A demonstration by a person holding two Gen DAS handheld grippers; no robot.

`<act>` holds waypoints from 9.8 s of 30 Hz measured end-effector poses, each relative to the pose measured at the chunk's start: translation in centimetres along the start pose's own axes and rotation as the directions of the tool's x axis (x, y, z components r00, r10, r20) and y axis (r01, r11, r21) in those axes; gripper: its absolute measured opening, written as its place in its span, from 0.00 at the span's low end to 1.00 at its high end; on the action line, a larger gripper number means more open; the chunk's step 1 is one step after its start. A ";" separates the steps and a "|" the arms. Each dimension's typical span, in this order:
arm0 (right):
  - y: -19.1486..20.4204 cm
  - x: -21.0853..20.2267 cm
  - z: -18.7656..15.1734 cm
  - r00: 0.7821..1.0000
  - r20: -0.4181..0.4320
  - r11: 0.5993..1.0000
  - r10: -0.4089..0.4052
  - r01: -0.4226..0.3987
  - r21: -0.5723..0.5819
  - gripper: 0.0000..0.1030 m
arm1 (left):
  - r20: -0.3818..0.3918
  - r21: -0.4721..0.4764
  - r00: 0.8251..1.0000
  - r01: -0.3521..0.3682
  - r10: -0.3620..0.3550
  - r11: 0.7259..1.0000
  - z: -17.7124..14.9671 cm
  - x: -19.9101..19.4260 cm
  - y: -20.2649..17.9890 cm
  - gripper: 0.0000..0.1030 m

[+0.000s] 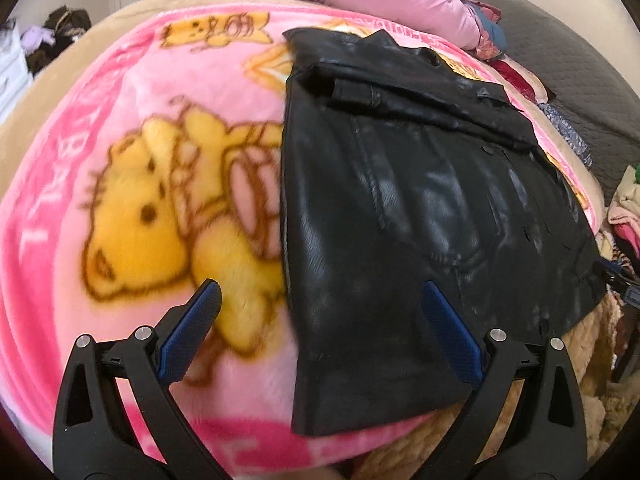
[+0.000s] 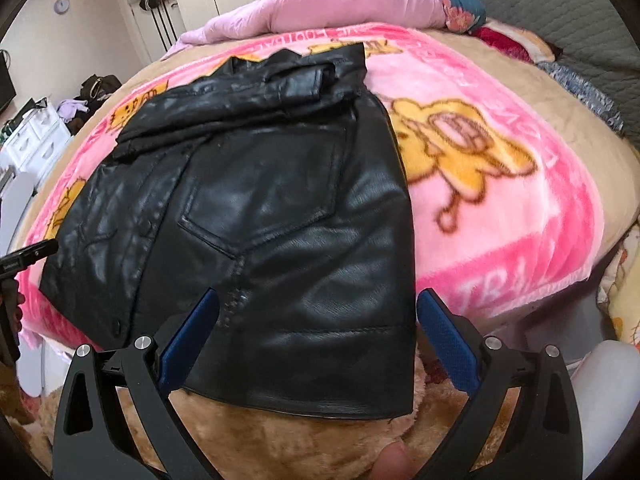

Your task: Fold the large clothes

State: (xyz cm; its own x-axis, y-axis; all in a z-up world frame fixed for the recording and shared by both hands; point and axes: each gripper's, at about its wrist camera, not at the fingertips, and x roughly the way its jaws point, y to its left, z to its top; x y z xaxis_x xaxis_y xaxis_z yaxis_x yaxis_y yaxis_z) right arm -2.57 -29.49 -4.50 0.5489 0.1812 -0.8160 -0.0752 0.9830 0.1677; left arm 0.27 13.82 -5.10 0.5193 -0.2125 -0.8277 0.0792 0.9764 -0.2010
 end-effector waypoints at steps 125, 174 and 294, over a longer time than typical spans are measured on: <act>-5.8 13.5 31.5 0.956 0.288 0.997 0.055 -0.070 0.042 0.06 | 0.308 -0.063 0.940 0.175 -0.147 0.983 26.6 10.2 2.0 0.06; -1.5 11.8 25.1 0.928 0.338 0.988 -0.156 0.154 0.034 0.39 | 0.389 -0.034 0.921 -0.014 0.026 0.999 23.5 8.8 -5.8 0.89; 12.2 3.6 14.9 0.949 0.303 0.989 -0.083 0.116 -0.092 0.96 | 0.282 -0.064 0.955 -0.077 0.092 0.995 12.7 2.4 -4.1 0.91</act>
State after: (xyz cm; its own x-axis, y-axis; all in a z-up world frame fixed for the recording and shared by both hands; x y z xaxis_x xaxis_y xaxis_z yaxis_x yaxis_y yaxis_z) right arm 10.84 -17.30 2.85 0.7799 0.0812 -0.6206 -0.0874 0.9960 0.0205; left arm 12.01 9.81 0.34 0.7430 -0.1024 -0.6614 -0.0154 0.9853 -0.1699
